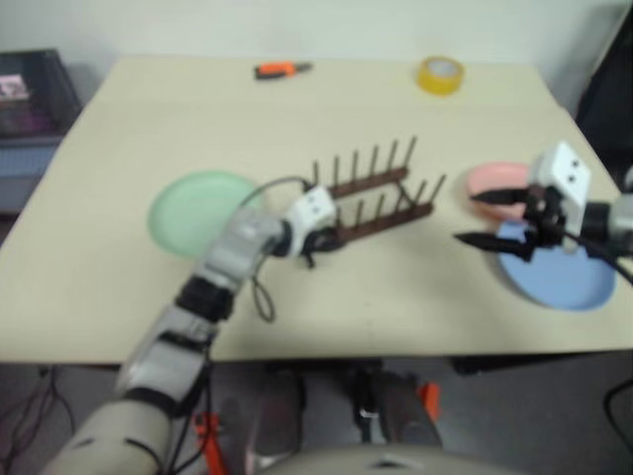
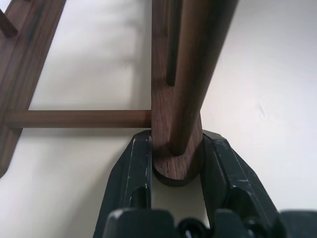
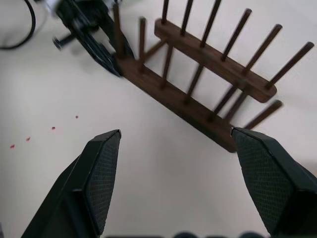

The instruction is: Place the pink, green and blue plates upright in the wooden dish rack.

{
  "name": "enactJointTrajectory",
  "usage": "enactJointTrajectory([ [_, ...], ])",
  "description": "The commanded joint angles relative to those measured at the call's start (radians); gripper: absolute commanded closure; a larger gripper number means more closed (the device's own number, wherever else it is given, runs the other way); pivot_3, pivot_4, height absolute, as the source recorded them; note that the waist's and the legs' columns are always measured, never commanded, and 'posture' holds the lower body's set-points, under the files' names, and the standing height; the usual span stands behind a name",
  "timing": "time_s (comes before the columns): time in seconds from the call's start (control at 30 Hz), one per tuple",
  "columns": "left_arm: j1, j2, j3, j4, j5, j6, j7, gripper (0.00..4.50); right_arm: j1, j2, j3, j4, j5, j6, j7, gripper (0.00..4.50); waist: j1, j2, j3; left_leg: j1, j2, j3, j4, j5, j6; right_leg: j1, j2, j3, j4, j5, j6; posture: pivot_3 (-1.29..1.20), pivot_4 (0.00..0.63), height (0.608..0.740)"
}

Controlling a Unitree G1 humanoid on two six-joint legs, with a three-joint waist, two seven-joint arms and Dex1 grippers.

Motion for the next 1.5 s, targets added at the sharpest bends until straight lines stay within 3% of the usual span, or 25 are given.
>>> enactJointTrajectory([
  [0.03, -0.035, -0.011, -0.012, -0.011, -0.028, -0.069, -0.125, 3.5, 0.02, -0.028, -0.062, -0.05, 0.014, 0.01, -0.015, 0.63, 0.002, 0.0, 0.0, 0.0, 0.0, 0.0, 0.0, 0.0, 0.0, 0.0, 0.0, 0.0, 0.0, 0.0, 0.0, 0.0, 0.15, 0.74],
  [0.2, -0.039, -0.021, -0.026, 0.02, -0.01, -0.131, -0.213, 3.5, 0.062, -0.031, -0.092, -0.1, 0.032, 0.042, -0.031, 0.63, 0.003, 0.0, 0.0, -0.001, 0.0, 0.001, 0.001, 0.0, 0.0, 0.0, -0.001, 0.001, -0.001, 0.001, 0.001, 0.0, 0.15, 0.74],
  [0.37, -0.086, -0.082, -0.045, 0.143, 0.084, -0.149, -0.103, 3.5, 0.11, -0.031, -0.128, -0.144, 0.052, 0.073, -0.056, 0.63, 0.004, 0.0, 0.0, -0.001, 0.0, 0.0, 0.001, 0.0, 0.001, 0.001, -0.001, 0.001, -0.001, 0.001, 0.002, 0.0, 0.15, 0.74],
  [1.13, -0.214, -0.244, -0.024, 0.435, 0.162, -0.301, -0.002, 3.5, 0.126, -0.035, -0.121, -0.153, 0.058, 0.076, -0.085, 0.63, 0.004, 0.0, 0.0, 0.0, -0.001, 0.0, 0.003, 0.0, 0.001, 0.002, -0.002, 0.002, -0.001, 0.003, 0.005, 0.0, 0.15, 0.74],
  [1.4, -0.224, -0.233, -0.023, 0.455, 0.179, -0.32, -0.017, 3.5, 0.135, -0.027, -0.12, -0.16, 0.059, 0.074, -0.09, 0.63, 0.003, 0.0, 0.0, 0.0, -0.001, 0.0, 0.003, 0.0, 0.001, 0.002, -0.002, 0.002, -0.001, 0.003, 0.005, 0.0, 0.15, 0.74],
  [1.5, -0.212, -0.211, -0.018, 0.43, 0.176, -0.309, -0.031, 2.5, 0.14, -0.03, -0.123, -0.156, 0.057, 0.07, -0.087, 0.63, 0.003, 0.0, 0.0, 0.0, -0.001, 0.0, 0.003, 0.0, 0.001, 0.002, -0.002, 0.002, -0.001, 0.003, 0.005, 0.0, 0.15, 0.74],
])
